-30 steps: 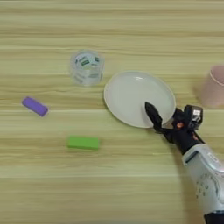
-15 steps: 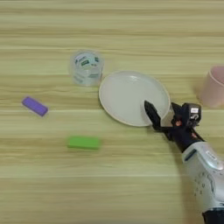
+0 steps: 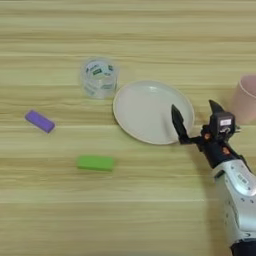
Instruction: Move the objects on the table
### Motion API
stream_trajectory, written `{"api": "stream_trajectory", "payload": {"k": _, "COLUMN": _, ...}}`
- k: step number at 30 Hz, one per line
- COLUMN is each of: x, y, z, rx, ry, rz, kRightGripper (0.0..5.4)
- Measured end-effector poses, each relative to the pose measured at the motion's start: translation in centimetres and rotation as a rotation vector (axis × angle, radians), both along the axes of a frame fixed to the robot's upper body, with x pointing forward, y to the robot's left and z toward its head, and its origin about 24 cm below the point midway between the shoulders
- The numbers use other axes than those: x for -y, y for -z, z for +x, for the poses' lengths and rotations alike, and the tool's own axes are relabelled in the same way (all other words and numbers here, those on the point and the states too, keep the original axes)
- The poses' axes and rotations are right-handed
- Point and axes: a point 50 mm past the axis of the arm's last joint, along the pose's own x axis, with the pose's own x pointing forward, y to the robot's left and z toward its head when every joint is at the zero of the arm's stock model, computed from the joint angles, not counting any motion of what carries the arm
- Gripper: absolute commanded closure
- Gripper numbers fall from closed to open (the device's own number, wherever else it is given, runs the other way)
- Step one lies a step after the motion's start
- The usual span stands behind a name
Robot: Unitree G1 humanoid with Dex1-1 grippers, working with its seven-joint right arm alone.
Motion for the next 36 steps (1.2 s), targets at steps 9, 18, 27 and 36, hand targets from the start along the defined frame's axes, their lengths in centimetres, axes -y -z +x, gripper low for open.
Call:
{"api": "stream_trajectory", "payload": {"k": 9, "x": -1.6, "y": -1.3, "z": -1.3, "rx": 0.073, "ry": -0.223, "rz": -0.013, "kRightGripper": 0.03}}
{"api": "stream_trajectory", "payload": {"k": 18, "x": -2.9, "y": -1.9, "z": -3.1, "rx": 0.060, "ry": -0.463, "rz": -0.007, "kRightGripper": 0.03}}
{"api": "stream_trajectory", "payload": {"k": 27, "x": -4.8, "y": -1.0, "z": -4.1, "rx": 0.001, "ry": -0.609, "rz": -0.027, "kRightGripper": 0.03}}
{"api": "stream_trajectory", "payload": {"k": 36, "x": -7.3, "y": -0.1, "z": -5.0, "rx": -0.051, "ry": -0.772, "rz": -0.104, "kRightGripper": 0.03}}
